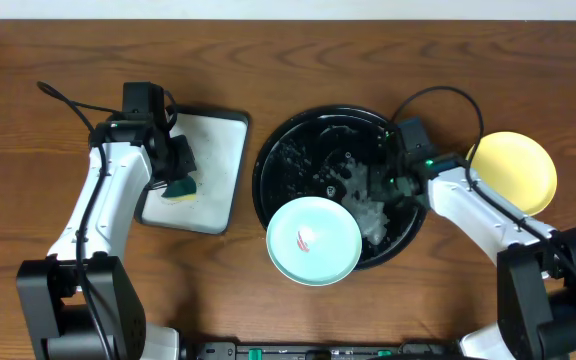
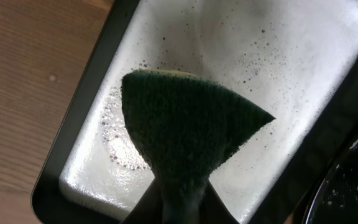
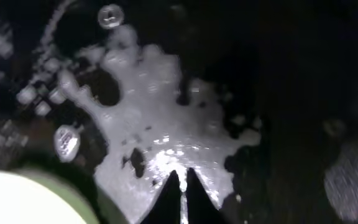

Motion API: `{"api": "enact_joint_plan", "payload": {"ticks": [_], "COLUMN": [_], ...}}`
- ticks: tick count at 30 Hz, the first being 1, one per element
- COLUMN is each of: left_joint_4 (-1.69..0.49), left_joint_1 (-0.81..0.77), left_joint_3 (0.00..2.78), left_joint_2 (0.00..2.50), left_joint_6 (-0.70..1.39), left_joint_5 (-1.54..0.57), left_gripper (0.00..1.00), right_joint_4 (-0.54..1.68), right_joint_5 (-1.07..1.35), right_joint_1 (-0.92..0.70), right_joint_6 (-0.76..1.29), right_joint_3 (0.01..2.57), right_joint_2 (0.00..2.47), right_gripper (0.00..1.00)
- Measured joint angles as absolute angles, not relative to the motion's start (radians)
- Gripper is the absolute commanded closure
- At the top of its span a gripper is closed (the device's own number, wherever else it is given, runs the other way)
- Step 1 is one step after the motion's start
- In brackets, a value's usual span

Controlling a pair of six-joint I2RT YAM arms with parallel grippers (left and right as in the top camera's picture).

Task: Clean dirty plates on tray and stack at the side
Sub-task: 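Grasp the red-marked plate rim with the right gripper and pull it inward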

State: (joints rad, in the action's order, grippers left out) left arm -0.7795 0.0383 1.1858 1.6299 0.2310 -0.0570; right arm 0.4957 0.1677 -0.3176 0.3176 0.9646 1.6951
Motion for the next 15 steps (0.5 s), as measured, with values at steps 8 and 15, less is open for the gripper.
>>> {"api": "enact_joint_plan", "payload": {"ticks": [8,15], "left_joint_4": [-0.78,-0.78], "left_joint_1": [0.038,0.038], "left_joint_3": [1.186,1.186], "left_joint_2": [1.63,1.63], "left_joint_6": [0.231,0.231], "left_joint_5": [-0.057,-0.057], "left_gripper": [0.92,0.93], "right_joint_4": [0.732,0.758], "right_joint_5": [0.391,0.421], "right_joint_1": [-0.341,-0.432], "right_joint_6": [0.174,0.18], "right_joint_3": [0.963,0.94], "right_joint_2": [1.695,1.695], "right_gripper": [0.64,0.78]}}
